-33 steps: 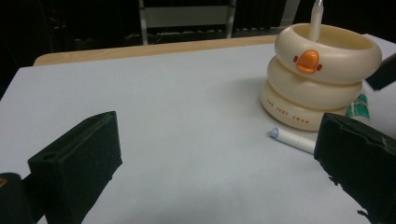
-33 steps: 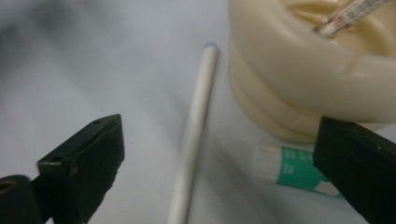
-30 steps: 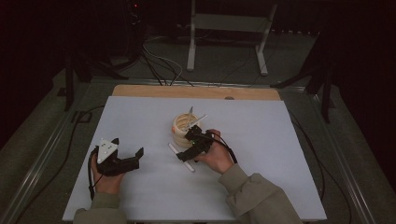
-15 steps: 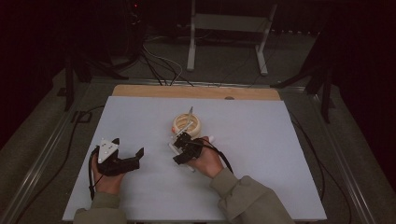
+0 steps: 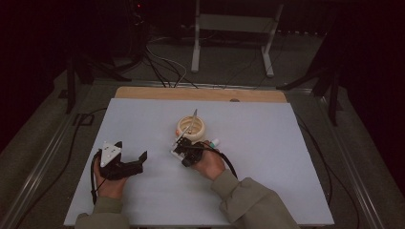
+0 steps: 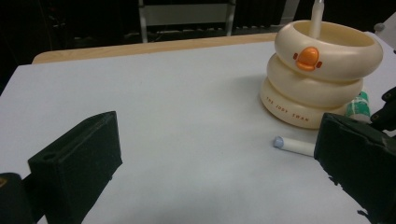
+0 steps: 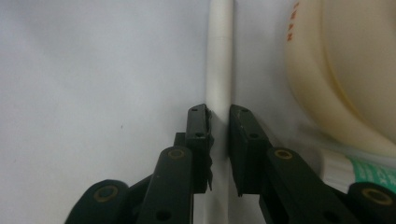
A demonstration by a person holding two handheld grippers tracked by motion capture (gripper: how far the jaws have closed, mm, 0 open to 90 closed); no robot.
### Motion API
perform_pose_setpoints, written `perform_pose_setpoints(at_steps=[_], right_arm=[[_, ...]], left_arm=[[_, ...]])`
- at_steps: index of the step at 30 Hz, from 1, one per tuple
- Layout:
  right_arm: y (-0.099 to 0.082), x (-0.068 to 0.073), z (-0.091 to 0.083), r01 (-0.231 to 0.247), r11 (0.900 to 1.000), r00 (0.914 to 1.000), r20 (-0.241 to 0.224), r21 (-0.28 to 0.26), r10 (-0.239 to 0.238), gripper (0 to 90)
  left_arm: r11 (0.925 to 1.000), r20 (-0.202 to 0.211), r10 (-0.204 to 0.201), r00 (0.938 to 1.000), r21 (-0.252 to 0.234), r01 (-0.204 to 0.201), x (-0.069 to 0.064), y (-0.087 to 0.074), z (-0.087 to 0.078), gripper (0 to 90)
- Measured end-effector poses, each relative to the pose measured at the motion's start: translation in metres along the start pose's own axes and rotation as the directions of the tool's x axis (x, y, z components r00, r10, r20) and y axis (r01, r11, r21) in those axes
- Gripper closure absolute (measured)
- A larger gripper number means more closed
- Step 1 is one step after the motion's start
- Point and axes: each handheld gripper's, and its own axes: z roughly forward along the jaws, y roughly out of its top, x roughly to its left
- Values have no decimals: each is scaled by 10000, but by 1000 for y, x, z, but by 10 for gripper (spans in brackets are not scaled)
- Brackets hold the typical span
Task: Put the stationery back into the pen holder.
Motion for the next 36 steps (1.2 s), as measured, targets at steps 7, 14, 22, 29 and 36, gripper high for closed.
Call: perform_pose_setpoints(at_steps=[7,14,22,29,36], right_arm=[[-4,0,-3,143,9999,9999,-7,66,-143,796],[-7,0,-18,111,9982,9998,-152,-590,-120,796],[-13,0,-39,152,9881,9994,-276,-1533,-196,796],[-15,-3,-57,134,9716,9987,-444,-2362,-245,796],[-15,-8,-75,267,9521,9983,-411,-3047,-411,796]], left_arm=[[10000,-12,-6,10000,50,6,0,0,1,14],[10000,-57,-11,10000,26,12,0,-1,1,14],[10000,-98,-54,9999,-15,54,0,0,0,14],[9999,-115,-98,9999,-26,98,1,0,0,14],[9999,-124,-129,9998,-39,129,1,0,0,14]])
